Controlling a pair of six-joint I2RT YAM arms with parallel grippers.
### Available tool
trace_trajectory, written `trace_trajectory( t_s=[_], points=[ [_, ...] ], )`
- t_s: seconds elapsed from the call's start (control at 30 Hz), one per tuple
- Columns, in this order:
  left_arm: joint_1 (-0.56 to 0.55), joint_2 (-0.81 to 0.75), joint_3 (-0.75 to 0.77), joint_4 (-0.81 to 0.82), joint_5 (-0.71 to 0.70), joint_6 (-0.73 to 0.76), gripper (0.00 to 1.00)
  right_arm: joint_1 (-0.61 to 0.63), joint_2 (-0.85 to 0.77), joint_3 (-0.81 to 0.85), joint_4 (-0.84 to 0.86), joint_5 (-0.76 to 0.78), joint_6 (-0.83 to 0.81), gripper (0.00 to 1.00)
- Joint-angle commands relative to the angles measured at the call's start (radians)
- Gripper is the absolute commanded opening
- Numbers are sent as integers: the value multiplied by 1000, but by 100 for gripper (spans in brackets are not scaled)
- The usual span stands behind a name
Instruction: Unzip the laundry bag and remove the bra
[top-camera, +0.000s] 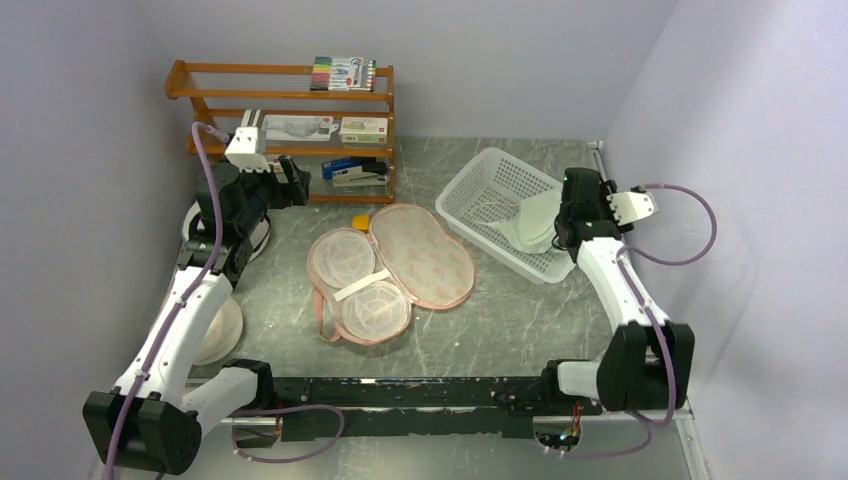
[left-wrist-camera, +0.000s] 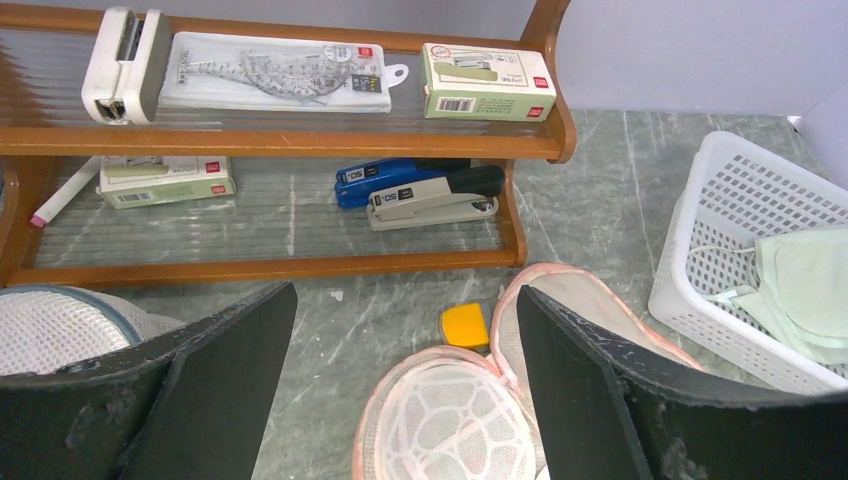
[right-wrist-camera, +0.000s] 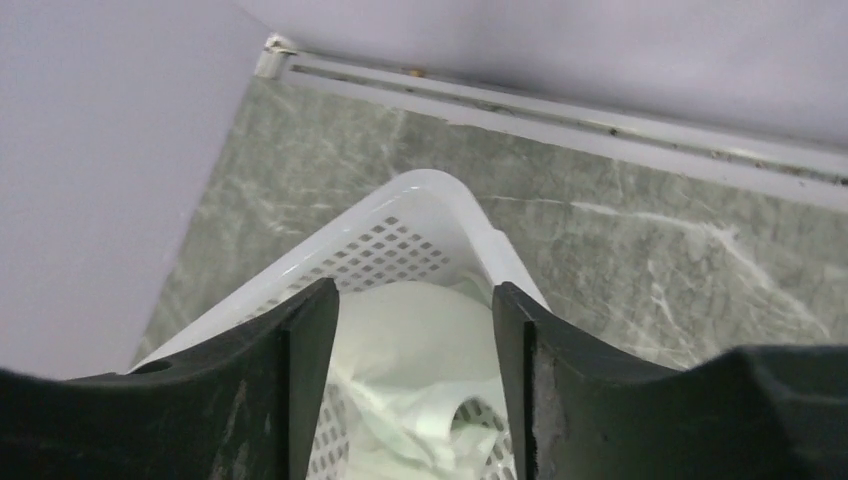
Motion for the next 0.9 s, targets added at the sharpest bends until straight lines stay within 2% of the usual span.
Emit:
trace_trajectory(
  t_s=[0.0,0.13,0.23,0.33,0.4,0.47,0.53,0.67,0.73,0.8,0.87],
  points=[
    [10,-1,30,22,43,-4,93,-3,-149,-31,131,-129,-229,62],
    [9,-9,20,48,97,-10,93,-3,-298,-157,345,-478,-453,71],
    [9,-19,-2,87,142,-16,92,-4,-358,-227,470,-777,-537,77],
    [7,-32,-13,145,185,-55,94,-2,-338,-220,537,-1041,-591,87],
    [7,-31,8,187,230,-113,95,8,-289,-186,530,-1215,-630,87],
    [7,-13,60,222,284,-174,95,45,-243,-160,505,-1318,-676,88],
    [7,21,139,248,320,-200,96,137,-228,-153,475,-1265,-730,90],
    [7,75,256,251,345,-167,95,396,-156,-98,398,-1096,-852,97],
    [6,70,230,257,342,-153,94,531,-90,-59,356,-1009,-876,98],
    [4,35,130,309,318,-103,95,601,-19,-23,318,-954,-872,98],
    [27,-1,15,374,296,-118,97,652,54,7,285,-919,-867,97]
  ],
)
